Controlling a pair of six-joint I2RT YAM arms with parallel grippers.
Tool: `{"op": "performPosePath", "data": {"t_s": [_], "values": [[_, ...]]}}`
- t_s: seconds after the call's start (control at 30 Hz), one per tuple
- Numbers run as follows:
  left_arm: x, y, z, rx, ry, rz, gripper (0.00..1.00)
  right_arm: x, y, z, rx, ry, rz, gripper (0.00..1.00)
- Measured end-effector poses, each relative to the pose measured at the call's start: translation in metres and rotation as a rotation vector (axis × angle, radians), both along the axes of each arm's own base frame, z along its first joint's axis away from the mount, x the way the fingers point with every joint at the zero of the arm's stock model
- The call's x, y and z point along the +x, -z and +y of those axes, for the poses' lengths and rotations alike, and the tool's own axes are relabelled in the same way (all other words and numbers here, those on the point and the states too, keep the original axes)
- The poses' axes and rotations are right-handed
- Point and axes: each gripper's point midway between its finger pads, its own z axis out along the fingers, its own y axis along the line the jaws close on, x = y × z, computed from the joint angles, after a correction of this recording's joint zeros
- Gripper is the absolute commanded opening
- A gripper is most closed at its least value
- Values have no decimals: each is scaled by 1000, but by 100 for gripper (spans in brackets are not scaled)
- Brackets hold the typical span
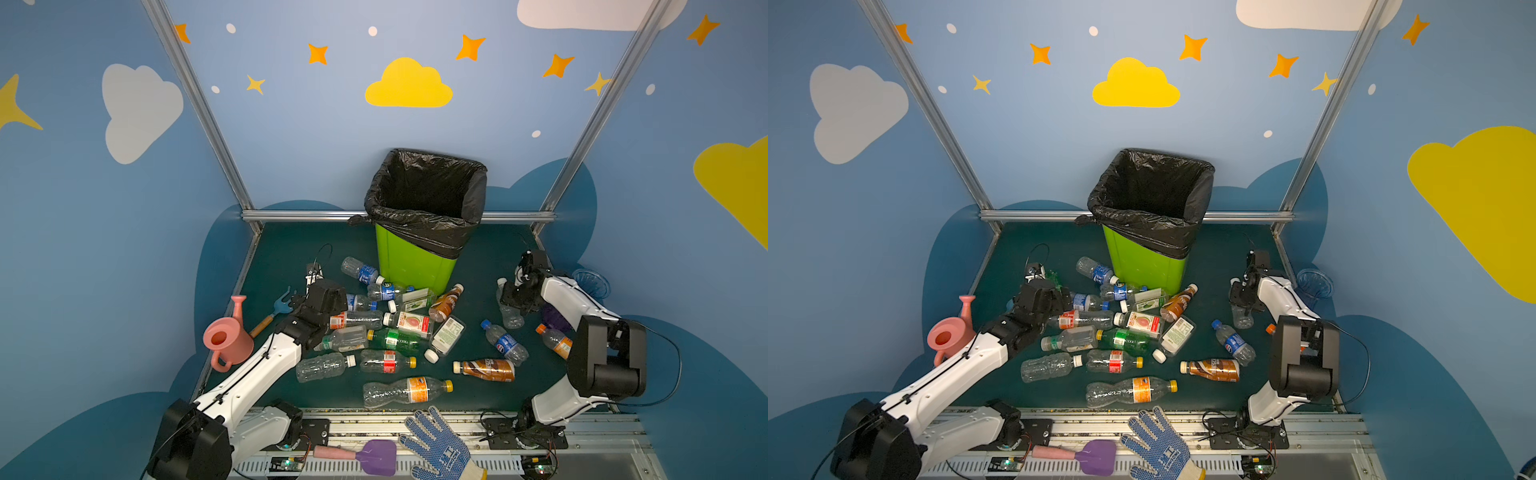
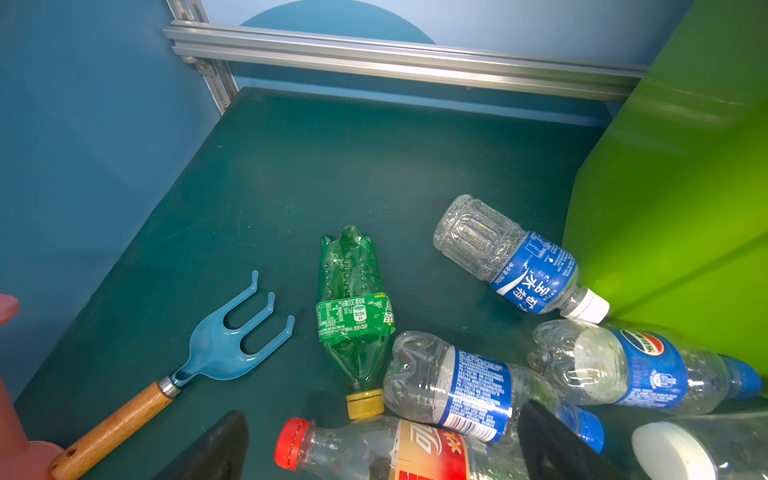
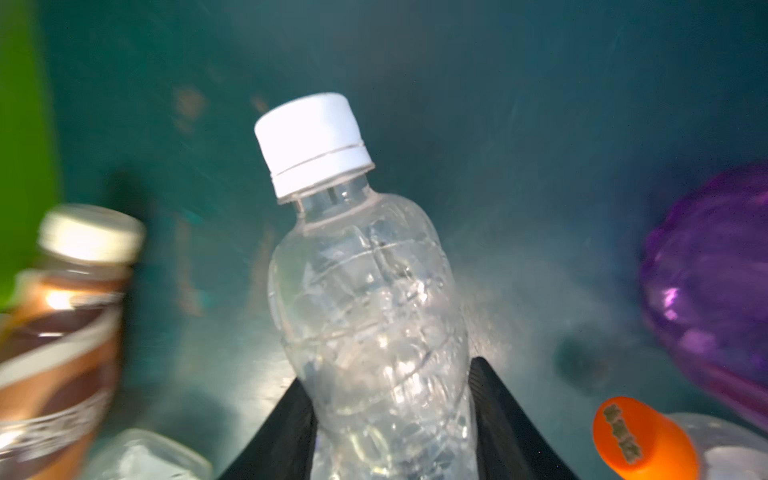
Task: Throw the plastic bottles in the bin
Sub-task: 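Close the right gripper around the white-cap clear bottle, then lift the white-cap bottle over the bin and open the right gripper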
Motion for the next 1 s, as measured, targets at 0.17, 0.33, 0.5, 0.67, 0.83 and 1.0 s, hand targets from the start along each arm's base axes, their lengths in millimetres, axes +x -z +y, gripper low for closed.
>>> {"op": "performPosePath", "data": {"t_s": [0.17, 0.33, 0.5, 0.67, 0.83, 1.0], "values": [[-1, 0, 4, -4, -29, -4, 100, 21, -77, 7, 35, -15, -197, 47], [-3, 7, 14, -5, -81, 17, 100, 19, -189, 16, 79, -35, -479, 48], [-5, 17, 35, -26, -172, 51, 100, -3, -338, 24, 114, -62, -836, 49], [-9, 23, 58, -75, -266, 70, 100, -69, -473, 30, 138, -89, -1220, 52], [-12, 28, 69, -103, -307, 91, 100, -108, -545, 47, 244, -152, -1450, 51], [-14, 32, 69, -126, -313, 106, 100, -27, -543, 133, 443, -385, -1348, 64]]}}
